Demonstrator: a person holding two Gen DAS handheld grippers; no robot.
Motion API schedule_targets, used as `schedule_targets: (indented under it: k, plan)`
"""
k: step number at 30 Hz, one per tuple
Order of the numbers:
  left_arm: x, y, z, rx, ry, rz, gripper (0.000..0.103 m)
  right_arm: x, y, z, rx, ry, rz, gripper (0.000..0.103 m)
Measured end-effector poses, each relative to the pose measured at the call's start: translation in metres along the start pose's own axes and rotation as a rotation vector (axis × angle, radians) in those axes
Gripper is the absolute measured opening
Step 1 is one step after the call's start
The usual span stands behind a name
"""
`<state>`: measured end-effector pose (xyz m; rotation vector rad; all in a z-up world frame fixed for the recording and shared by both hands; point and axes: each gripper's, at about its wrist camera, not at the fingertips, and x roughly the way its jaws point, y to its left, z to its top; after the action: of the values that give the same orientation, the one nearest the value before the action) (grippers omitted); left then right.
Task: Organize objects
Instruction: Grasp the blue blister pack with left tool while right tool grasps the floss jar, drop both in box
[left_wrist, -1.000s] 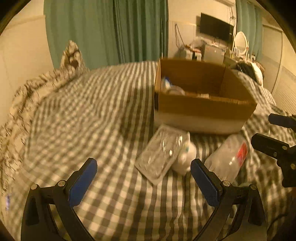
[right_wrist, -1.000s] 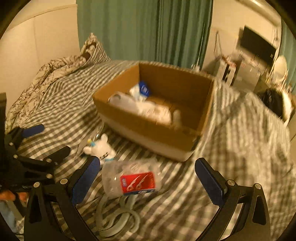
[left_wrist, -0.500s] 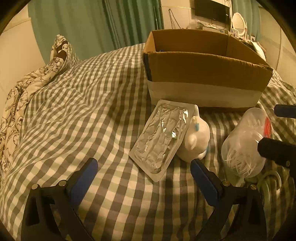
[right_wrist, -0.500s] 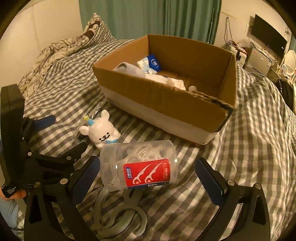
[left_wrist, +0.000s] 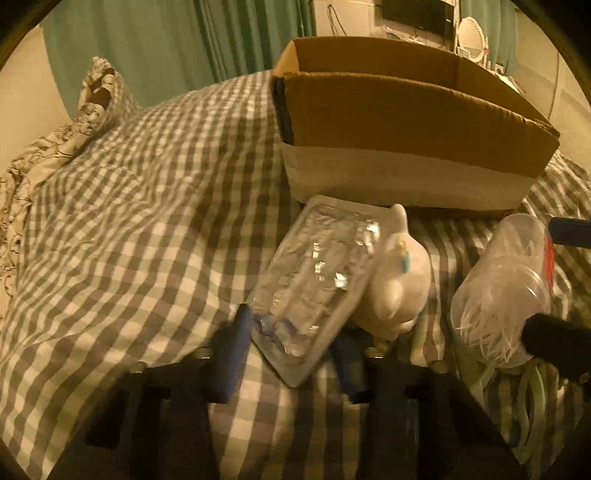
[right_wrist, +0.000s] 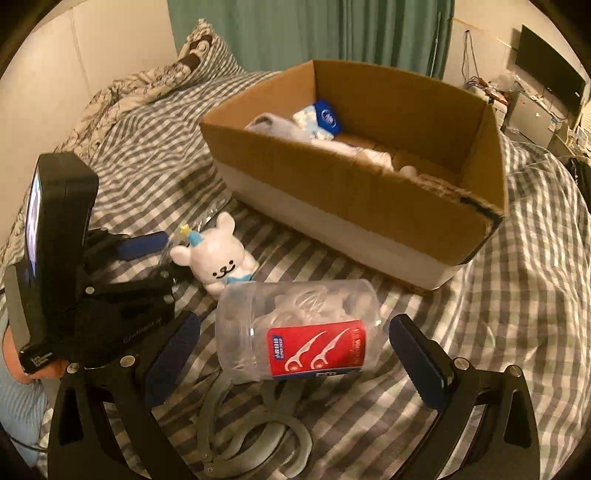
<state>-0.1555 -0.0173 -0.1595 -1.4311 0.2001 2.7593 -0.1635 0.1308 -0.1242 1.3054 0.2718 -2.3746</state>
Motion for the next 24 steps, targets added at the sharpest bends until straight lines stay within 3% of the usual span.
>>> schedule_targets:
  k: [4,10,13,24]
  plan:
    - [-0.003,-0.003,-0.001,0.0,-0.017,-0.001,0.03,0.013,-0.002,0.0,0.01,0.04,0.005,0.103]
    - [-0.014,0.001,-0.004,-0.059,-0.034,-0.041,0.009,0.027,0.0,0.0,-0.001,0.076,-0.02,0.1]
    - [-0.023,0.003,-0.007,-0.076,-0.04,-0.061,0.007,0.025,0.003,-0.002,-0.011,0.064,-0.04,0.091]
    - [-0.073,0.005,-0.013,-0.096,-0.091,-0.094,0.007,-0.009,0.009,-0.011,0.033,-0.023,-0.043,0.091]
